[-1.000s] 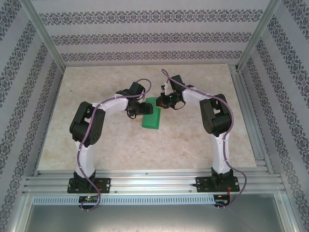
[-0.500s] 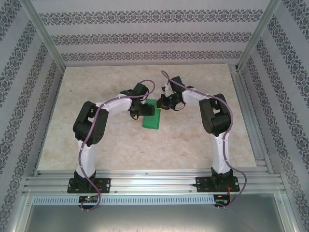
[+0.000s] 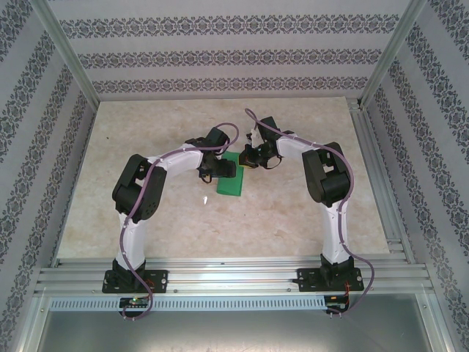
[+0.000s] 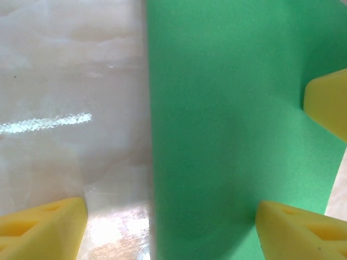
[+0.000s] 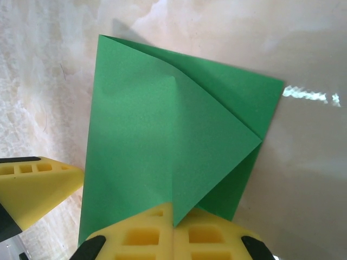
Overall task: Fold a paper plane with a square sheet of paper (fold left side to right side)
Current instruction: First fold in half a square sheet of paper at the center of the table.
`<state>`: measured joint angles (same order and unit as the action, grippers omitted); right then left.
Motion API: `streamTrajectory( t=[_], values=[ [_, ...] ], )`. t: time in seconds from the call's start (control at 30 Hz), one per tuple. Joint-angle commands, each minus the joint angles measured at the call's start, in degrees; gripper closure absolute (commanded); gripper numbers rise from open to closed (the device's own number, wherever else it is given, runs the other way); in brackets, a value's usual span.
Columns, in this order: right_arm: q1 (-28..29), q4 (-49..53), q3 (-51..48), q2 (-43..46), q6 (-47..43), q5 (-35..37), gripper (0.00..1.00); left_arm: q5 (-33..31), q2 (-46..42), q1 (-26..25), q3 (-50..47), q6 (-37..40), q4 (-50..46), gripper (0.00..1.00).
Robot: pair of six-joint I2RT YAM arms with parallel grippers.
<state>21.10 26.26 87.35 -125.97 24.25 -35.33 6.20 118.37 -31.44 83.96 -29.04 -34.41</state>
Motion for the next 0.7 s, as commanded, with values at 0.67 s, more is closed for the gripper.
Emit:
streamTrajectory(
  t=[0.67],
  values=[
    [-0.29, 2.46, 1.02, -2.24, -2.19, 2.28, 0.94, -2.76, 3.76, -2.79, 2.45, 1.62, -5.4, 0.18]
  ],
)
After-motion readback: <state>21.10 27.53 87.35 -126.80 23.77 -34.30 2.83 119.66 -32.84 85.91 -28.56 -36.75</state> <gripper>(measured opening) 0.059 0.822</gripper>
